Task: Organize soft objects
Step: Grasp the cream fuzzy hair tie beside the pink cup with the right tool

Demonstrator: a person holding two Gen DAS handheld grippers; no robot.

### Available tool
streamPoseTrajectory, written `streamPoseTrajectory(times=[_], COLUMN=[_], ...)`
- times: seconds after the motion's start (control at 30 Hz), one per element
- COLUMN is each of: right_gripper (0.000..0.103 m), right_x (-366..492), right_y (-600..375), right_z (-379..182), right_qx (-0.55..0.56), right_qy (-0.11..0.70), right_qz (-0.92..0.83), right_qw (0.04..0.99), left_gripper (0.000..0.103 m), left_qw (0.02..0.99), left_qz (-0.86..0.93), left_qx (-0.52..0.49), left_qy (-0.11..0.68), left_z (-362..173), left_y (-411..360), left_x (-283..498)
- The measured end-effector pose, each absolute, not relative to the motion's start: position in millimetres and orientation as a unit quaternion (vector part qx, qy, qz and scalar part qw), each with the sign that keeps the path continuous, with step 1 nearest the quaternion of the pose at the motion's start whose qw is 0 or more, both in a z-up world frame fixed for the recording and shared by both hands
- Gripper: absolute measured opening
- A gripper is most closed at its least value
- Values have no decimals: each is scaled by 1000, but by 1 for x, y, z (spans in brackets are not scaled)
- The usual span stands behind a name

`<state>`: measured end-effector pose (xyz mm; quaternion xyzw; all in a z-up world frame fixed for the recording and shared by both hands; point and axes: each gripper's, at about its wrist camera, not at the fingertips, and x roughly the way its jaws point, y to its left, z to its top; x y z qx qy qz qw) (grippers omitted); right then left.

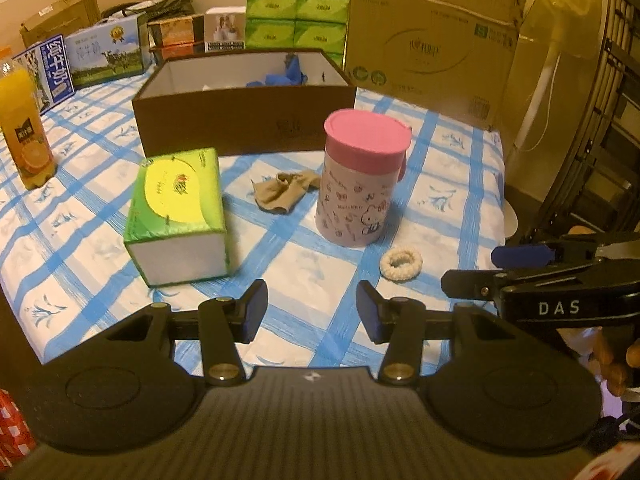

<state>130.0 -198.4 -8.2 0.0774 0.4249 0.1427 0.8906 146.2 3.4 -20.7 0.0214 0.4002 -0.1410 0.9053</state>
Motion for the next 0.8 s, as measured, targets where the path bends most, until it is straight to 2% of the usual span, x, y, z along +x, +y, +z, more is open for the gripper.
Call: streamPoseTrajectory(times=[0.57,0.67,0.8], right_gripper=[70,64,62], right_x=[164,173,186], right_y=[-198,-195,-193], right_z=[-52,-62,-76], right_qx=[50,38,31], right_qy=[421,422,431], right_qz=[133,136,133], right_qw=[896,895,892], left_gripper=[42,42,42], left_qw=[891,889,886], left_qz=[-148,-149,-151], left_qx=[34,36,39], left_qy=[428,432,436], left_z=[-64,-72,-80], left_y=[-4,-4,-6], left_x=[184,192,201])
